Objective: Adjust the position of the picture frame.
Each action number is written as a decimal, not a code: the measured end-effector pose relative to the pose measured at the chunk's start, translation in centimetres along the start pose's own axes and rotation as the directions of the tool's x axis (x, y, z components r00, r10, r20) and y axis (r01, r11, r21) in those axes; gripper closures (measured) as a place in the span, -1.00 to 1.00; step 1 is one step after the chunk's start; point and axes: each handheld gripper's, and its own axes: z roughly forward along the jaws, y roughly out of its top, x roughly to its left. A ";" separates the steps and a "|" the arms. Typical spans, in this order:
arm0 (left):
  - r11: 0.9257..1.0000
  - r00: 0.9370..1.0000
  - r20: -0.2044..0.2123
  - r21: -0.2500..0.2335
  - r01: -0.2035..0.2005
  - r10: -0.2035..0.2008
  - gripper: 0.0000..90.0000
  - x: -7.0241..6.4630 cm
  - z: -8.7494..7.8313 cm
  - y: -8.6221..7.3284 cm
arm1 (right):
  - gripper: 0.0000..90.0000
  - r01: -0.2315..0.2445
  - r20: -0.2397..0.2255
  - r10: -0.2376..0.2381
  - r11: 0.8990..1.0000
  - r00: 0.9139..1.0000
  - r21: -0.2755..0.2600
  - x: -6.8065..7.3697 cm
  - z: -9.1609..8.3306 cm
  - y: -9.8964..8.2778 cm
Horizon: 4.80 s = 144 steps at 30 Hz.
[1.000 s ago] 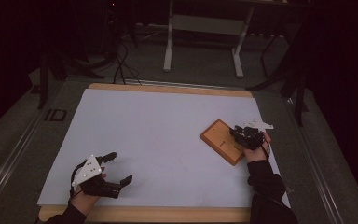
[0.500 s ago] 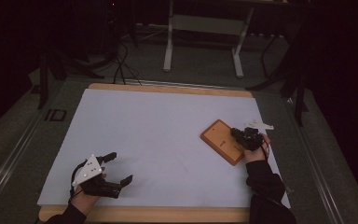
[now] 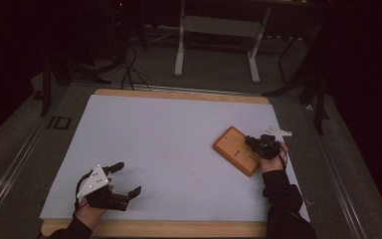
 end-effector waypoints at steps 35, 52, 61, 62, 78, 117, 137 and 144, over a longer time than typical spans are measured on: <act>1.000 1.000 -0.002 -0.008 -0.009 0.009 -1.00 -0.1 -0.1 0.1 | 0.88 -0.030 -0.096 0.019 0.993 0.995 -0.118 2.3 -2.2 3.6; 1.000 1.000 -0.003 -0.010 -0.007 0.007 -1.00 -0.1 -0.1 0.1 | 0.88 0.022 -0.141 -0.043 0.989 0.989 -0.144 5.2 -2.6 5.2; 1.000 1.000 -0.002 -0.010 -0.007 0.007 -1.00 -0.1 -0.1 0.1 | 0.88 0.074 -0.203 -0.111 0.980 0.973 -0.182 8.6 -3.4 6.1; 1.000 1.000 -0.003 -0.010 -0.007 0.007 -1.00 -0.1 -0.1 0.1 | 0.88 0.080 -0.213 -0.120 0.979 0.970 -0.187 9.1 -3.5 6.3; 1.000 1.000 0.003 -0.010 -0.007 0.007 -1.00 -0.1 -0.2 0.1 | 0.88 0.152 -0.321 -0.197 0.975 0.926 -0.159 14.2 -2.4 5.6; 1.000 1.000 0.013 -0.004 -0.010 0.010 -1.00 -0.1 -0.2 0.1 | 0.88 0.247 -0.361 -0.233 0.969 0.903 -0.005 19.2 6.6 4.0; 1.000 1.000 0.015 -0.005 -0.010 0.011 -1.00 -0.1 -0.2 0.1 | 0.88 0.265 -0.369 -0.243 0.964 0.897 0.009 19.4 7.4 3.5; 1.000 1.000 0.014 -0.004 -0.011 0.011 -1.00 -0.1 -0.3 0.1 | 0.83 0.261 -0.373 -0.238 0.965 0.897 0.011 19.3 7.2 3.5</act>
